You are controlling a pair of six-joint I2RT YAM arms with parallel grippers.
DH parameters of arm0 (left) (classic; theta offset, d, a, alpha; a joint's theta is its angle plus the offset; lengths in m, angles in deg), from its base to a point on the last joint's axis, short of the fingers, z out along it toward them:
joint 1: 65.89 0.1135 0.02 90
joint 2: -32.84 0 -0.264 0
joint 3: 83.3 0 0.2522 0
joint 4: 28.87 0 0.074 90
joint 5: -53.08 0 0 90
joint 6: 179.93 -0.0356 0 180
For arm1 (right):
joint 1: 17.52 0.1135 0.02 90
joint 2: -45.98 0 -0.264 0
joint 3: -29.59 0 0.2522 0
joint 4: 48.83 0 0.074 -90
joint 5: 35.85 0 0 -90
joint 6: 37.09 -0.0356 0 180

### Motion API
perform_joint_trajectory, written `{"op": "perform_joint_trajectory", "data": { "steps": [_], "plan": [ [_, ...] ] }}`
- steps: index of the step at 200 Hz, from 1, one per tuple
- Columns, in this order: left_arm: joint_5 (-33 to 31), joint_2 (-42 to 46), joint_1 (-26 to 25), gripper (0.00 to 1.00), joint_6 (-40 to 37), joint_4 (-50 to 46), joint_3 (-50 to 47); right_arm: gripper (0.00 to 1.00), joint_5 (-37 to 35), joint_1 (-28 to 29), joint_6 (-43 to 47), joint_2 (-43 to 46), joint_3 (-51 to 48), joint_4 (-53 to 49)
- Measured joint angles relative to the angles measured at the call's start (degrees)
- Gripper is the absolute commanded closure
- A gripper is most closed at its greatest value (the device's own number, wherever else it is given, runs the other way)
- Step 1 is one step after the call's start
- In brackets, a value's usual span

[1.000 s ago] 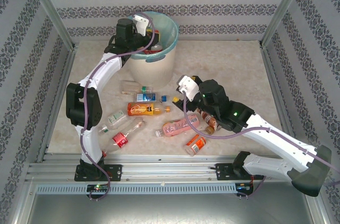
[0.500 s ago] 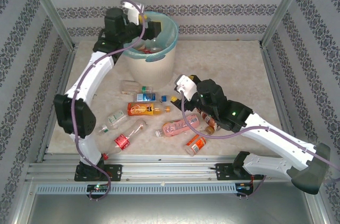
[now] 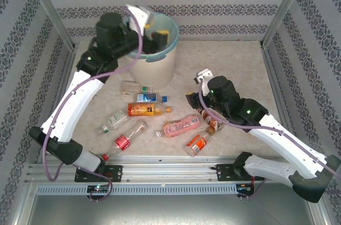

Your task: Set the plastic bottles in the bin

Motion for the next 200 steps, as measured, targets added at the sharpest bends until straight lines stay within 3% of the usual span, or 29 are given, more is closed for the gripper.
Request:
{"op": "perform_joint_trajectory", "data": {
  "steps": [31, 54, 82, 110, 138, 200],
  "plan": [
    [1.0, 5.2, -4.5, 0.24, -1.3, -2.6, -15.3, 0.24, 0.5, -3.2, -10.7, 4.7, -4.7, -9.4],
    [2.2, 7.7, -6.9, 0.25, -0.8, -3.5, -25.0, 0.28, 5.7, -3.9, -14.5, 8.9, -10.4, -11.5],
    [1.7, 11.3, -7.5, 0.23, 2.1, -4.2, -35.5, 0.24, 11.1, 1.5, -13.1, 9.1, -14.1, -9.0],
    [-3.8, 17.5, -7.5, 0.23, 7.4, -8.4, -42.6, 0.2, 12.9, 10.4, -4.5, 3.1, -14.3, -0.2],
    [-12.3, 24.5, -7.5, 0.23, 14.6, -14.4, -43.4, 0.17, 14.8, 16.3, 11.3, -9.3, -13.0, 12.8],
    [-35.4, 41.0, -5.8, 0.22, 24.1, -22.0, -44.1, 0.16, 24.8, 19.7, 40.8, -43.3, 8.5, 23.9]
  ]
}}
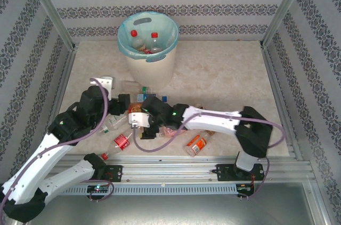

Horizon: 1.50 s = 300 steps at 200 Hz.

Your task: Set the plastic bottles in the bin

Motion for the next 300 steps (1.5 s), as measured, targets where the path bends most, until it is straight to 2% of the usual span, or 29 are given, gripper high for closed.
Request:
{"op": "perform_joint_trajectory", "data": {
  "steps": [31, 69, 100, 161, 177, 243, 268, 300],
  "plan": [
    [-5.4, 2.9, 1.6, 0.21, 2.2, -1.9, -2.6, 0.16, 5.1, 0.3, 6.8, -8.4, 7.4, -0.4],
    [-9.1, 6.4, 4.1, 0.21, 2.5, -2.4, -5.3, 0.2, 10.1, 0.7, 11.4, -14.1, 12.2, -3.2],
    [-9.7, 8.0, 5.1, 0.21, 2.2, -2.3, -5.8, 0.23, 12.3, 1.6, 14.3, -18.0, 15.6, -7.1],
    [-9.1, 8.6, 5.3, 0.21, 2.1, -1.2, -8.2, 0.25, 12.2, 2.5, 16.9, -23.0, 19.9, -12.5],
    [-9.1, 8.7, 5.3, 0.21, 1.9, -1.1, -8.3, 0.26, 11.5, 2.6, 17.6, -23.5, 20.0, -13.6],
    [-8.7, 8.0, 5.3, 0.22, -0.2, 0.7, -7.9, 0.46, 8.5, 2.6, 19.4, -23.2, 19.6, -16.1],
    [-8.8, 7.6, 5.3, 0.23, -2.4, 1.7, -6.1, 0.51, 8.4, 2.6, 19.3, -19.7, 16.5, -15.4],
    [-9.3, 7.0, 5.3, 0.23, -7.5, 4.0, -0.9, 0.52, 8.4, 2.6, 18.4, -11.8, 12.9, -13.6]
  ]
}}
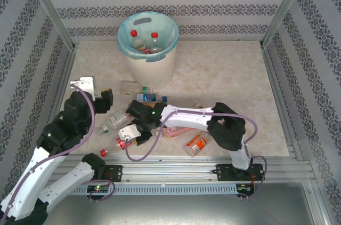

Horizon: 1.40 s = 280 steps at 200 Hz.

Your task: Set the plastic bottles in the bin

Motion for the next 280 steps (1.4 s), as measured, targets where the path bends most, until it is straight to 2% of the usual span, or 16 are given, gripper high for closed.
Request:
{"op": "perform_joint_trajectory", "data": {
  "steps": [29, 56, 78, 107, 125, 146, 186, 230, 259, 280],
  "plan": [
    [0.4, -1.3, 0.0, 0.24, -6.5, 4.2, 6.8, 0.53, 0.0, -0.3, -3.8, 9.5, -3.6, 2.4],
    [5.1, -5.5, 0.0, 0.23, -10.9, 8.1, 14.5, 0.53, 0.3, -2.5, -10.2, 17.4, -6.2, 4.0],
    [12.7, -10.6, 0.0, 0.22, -12.4, 10.6, 19.9, 0.54, -0.3, -6.4, -16.3, 24.0, -9.3, 4.8],
    [26.4, -17.6, 0.1, 0.22, -12.7, 13.4, 23.3, 0.55, -2.0, -12.1, -24.0, 32.8, -13.9, 5.6],
    [34.7, -21.6, 0.1, 0.22, -11.5, 14.7, 23.3, 0.56, -3.0, -15.7, -28.7, 38.0, -16.9, 5.9],
    [40.3, -24.6, 0.1, 0.22, -9.3, 15.7, 22.8, 0.57, -3.0, -19.6, -33.6, 42.9, -19.5, 6.0],
    [43.7, -25.4, 0.1, 0.27, -4.1, 18.4, 22.1, 0.58, -2.6, -25.2, -41.1, 50.0, -22.6, 6.8],
    [48.7, -27.2, 0.3, 0.33, 3.2, 22.9, 21.7, 0.58, 0.0, -25.7, -44.9, 53.5, -23.4, 9.5],
    [52.9, -29.0, 0.3, 0.48, 7.5, 25.9, 20.7, 0.58, 1.0, -25.7, -46.6, 54.3, -23.8, 10.7],
    [55.5, -29.6, 0.3, 0.67, 9.6, 27.3, 20.6, 0.58, 1.6, -25.7, -47.8, 54.7, -24.7, 11.5]
  ]
}}
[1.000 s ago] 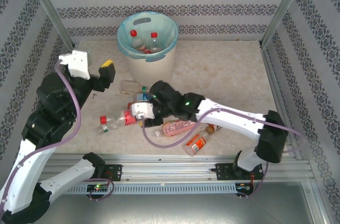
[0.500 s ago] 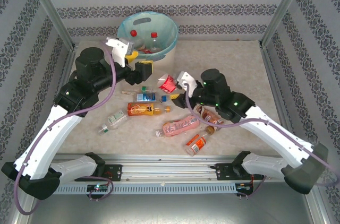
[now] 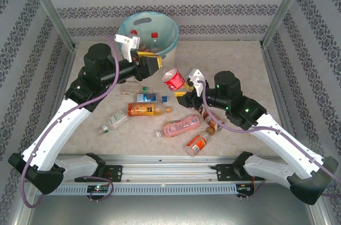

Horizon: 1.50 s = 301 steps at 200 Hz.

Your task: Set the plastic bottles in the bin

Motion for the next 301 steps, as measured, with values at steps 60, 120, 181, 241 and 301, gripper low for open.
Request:
{"op": "perform_joint_trajectory", "data": {
  "steps": [60, 120, 181, 241, 301],
  "plan": [
    [1.3, -0.1, 0.1, 1.0, 2.6, 1.4, 0.0, 0.48, -0.3, 0.0, -1.4, 1.0, -0.9, 1.0],
    [-6.0, -1.3, 0.2, 1.0, 1.2, 1.5, 1.8, 0.12, -6.4, 0.2, -2.4, 2.7, -0.9, 3.0],
    [-13.5, -8.1, 2.8, 1.0, -3.9, 4.5, 16.0, 0.09, -17.2, 0.2, -2.3, 10.0, -0.9, 4.9],
    [-25.7, -16.9, 6.5, 1.0, -17.2, 3.6, 34.7, 0.09, -22.1, 0.2, -1.2, 12.9, -0.9, 4.9],
    [-30.6, -31.4, 13.4, 1.0, -24.0, -6.3, 49.3, 0.1, -22.4, 0.2, -1.0, 11.8, -0.9, 3.7]
  ]
}}
